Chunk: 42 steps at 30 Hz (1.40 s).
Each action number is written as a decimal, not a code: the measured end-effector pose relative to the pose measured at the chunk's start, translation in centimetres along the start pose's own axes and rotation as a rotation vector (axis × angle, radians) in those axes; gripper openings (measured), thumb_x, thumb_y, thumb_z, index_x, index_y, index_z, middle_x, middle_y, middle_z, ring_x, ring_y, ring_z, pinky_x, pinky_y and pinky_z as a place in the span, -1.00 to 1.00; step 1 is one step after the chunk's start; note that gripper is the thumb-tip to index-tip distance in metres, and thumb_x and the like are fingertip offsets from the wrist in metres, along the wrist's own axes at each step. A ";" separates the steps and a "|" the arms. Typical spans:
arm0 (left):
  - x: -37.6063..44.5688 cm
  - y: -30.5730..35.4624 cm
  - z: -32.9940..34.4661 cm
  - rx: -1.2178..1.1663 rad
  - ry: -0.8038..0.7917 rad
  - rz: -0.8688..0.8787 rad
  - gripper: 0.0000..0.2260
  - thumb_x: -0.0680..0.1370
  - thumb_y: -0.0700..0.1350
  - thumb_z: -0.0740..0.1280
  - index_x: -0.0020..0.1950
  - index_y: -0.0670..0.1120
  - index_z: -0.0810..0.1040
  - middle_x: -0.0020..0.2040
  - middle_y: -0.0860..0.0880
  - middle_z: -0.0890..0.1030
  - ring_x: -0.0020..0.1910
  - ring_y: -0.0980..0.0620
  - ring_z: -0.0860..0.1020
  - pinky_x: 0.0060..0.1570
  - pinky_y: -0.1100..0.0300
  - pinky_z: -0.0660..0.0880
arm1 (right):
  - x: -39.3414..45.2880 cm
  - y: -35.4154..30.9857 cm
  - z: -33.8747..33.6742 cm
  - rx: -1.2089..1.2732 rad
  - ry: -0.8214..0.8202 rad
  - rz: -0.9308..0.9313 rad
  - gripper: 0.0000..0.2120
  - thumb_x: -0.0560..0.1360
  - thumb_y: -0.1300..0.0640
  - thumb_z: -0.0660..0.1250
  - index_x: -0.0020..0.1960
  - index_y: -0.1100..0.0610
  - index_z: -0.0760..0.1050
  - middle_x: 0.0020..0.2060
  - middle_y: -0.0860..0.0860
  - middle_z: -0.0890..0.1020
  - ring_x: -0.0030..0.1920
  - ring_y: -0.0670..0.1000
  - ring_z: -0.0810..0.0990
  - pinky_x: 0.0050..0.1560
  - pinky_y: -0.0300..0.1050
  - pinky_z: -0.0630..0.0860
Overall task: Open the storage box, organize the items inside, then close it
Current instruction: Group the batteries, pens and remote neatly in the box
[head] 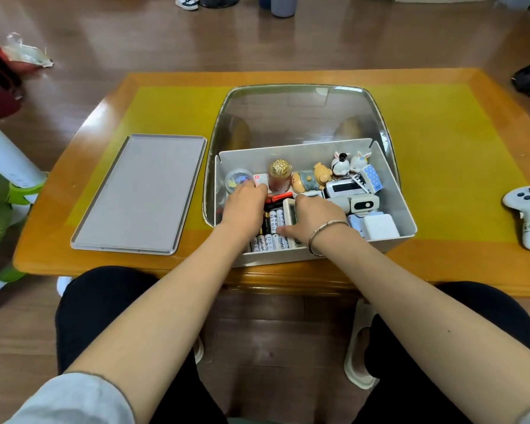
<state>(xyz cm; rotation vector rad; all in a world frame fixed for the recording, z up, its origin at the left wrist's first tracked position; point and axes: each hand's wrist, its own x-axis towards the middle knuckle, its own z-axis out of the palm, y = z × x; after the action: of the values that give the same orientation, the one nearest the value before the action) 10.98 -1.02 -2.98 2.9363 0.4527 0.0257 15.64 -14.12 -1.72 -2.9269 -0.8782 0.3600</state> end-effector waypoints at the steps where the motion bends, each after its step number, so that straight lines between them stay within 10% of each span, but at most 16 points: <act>1: 0.0 -0.1 -0.1 0.006 0.004 0.011 -0.75 0.54 -0.27 0.28 0.21 -0.17 0.45 0.21 -0.19 0.48 0.19 -0.18 0.46 0.06 0.00 0.44 | 0.2 -0.1 0.1 -0.008 -0.017 -0.002 -0.48 0.39 -0.24 0.36 0.13 0.13 0.39 0.03 0.07 0.58 0.04 0.10 0.55 -0.21 -0.11 0.36; 14: 0.6 -1.0 -0.5 0.113 -0.042 0.133 -0.79 0.54 -0.26 0.29 0.16 -0.17 0.52 0.12 -0.19 0.54 0.10 -0.17 0.51 0.00 0.00 0.48 | 0.9 0.4 0.6 0.044 -0.028 -0.012 -0.56 0.36 -0.09 0.46 -0.35 0.06 0.22 -0.31 0.03 0.42 -0.22 0.06 0.41 -0.25 -0.13 0.34; 24: 0.3 -1.7 -1.4 0.040 -0.031 0.101 -0.82 0.49 -0.13 0.33 0.04 -0.18 0.52 0.01 -0.16 0.56 -0.14 -0.09 0.46 -0.22 0.11 0.38 | 0.3 0.9 0.6 0.112 -0.037 0.037 -0.52 0.35 -0.13 0.46 -0.38 0.09 0.21 -0.44 0.00 0.33 -0.32 0.03 0.38 -0.48 -0.19 0.17; 34: 1.2 -1.6 -0.9 0.127 0.015 0.126 -0.81 0.55 -0.28 0.23 0.14 -0.20 0.54 0.09 -0.18 0.53 0.06 -0.19 0.52 -0.04 -0.03 0.51 | 0.0 0.7 0.5 0.126 -0.021 0.054 -0.52 0.36 -0.13 0.46 -0.38 0.08 0.20 -0.44 -0.01 0.32 -0.37 -0.01 0.36 -0.49 -0.20 0.14; 42: 1.4 -1.6 -0.6 0.158 0.033 0.068 -0.81 0.57 -0.21 0.27 0.16 -0.17 0.54 0.11 -0.17 0.56 0.06 -0.17 0.55 -0.02 0.01 0.51 | -0.2 1.3 -0.1 0.156 0.076 0.044 -0.60 0.41 -0.18 0.39 -0.17 0.16 0.44 -0.18 0.09 0.56 -0.06 0.12 0.54 -0.18 -0.12 0.39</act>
<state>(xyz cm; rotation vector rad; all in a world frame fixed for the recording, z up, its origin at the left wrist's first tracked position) 11.83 1.03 -2.67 3.1103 0.3755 0.0485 16.18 -15.28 -1.72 -2.7997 -0.7411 0.3026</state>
